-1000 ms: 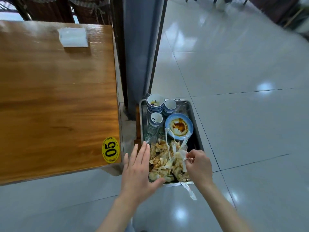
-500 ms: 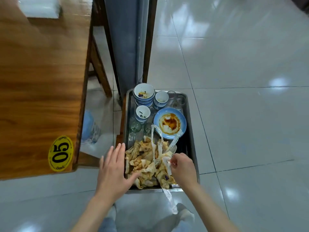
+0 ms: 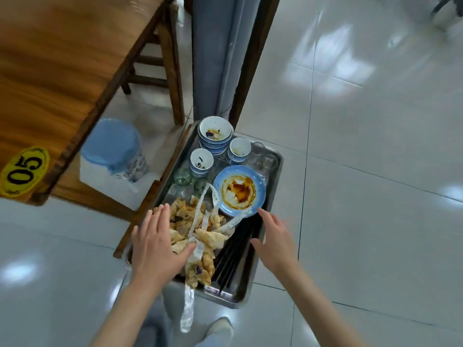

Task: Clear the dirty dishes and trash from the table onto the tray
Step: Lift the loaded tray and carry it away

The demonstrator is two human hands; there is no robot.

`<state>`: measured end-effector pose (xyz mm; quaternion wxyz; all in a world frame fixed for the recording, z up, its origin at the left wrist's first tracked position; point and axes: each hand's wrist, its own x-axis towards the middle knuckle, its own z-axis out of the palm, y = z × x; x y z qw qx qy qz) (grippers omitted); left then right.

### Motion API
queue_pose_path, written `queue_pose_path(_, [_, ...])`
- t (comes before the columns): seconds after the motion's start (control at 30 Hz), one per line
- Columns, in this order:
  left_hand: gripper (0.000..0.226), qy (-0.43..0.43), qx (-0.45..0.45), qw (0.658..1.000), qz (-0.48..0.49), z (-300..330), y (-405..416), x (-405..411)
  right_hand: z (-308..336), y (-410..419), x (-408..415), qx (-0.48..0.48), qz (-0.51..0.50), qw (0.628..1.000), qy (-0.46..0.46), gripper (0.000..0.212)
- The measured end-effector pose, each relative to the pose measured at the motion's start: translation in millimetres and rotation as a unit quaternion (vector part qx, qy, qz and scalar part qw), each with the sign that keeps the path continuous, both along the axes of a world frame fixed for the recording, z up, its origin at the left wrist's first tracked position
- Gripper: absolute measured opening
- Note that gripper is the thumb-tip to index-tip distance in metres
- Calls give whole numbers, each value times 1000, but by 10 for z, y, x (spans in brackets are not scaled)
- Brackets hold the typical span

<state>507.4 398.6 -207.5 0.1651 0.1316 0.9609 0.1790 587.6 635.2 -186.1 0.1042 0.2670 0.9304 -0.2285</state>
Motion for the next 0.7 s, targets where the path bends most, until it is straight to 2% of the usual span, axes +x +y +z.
queue_pose_path(0.1, [109,-13,-9,999,34,23,-12,45,19,206,-156,49,31,998,-14,85])
queue_pose_path(0.27, [110,-64,-42,995,63,7,28,74,65,383,-520,84,74,992,-51,88])
queue_pose_path(0.5, [113,-56,-38,991,116,102,266,-131,73,531,-1045,64,137,986,-62,96])
queue_pose_path(0.7, [116,-43,-50,980,188,175,580,-111,-14,763,-1408,58,234,968,-64,99])
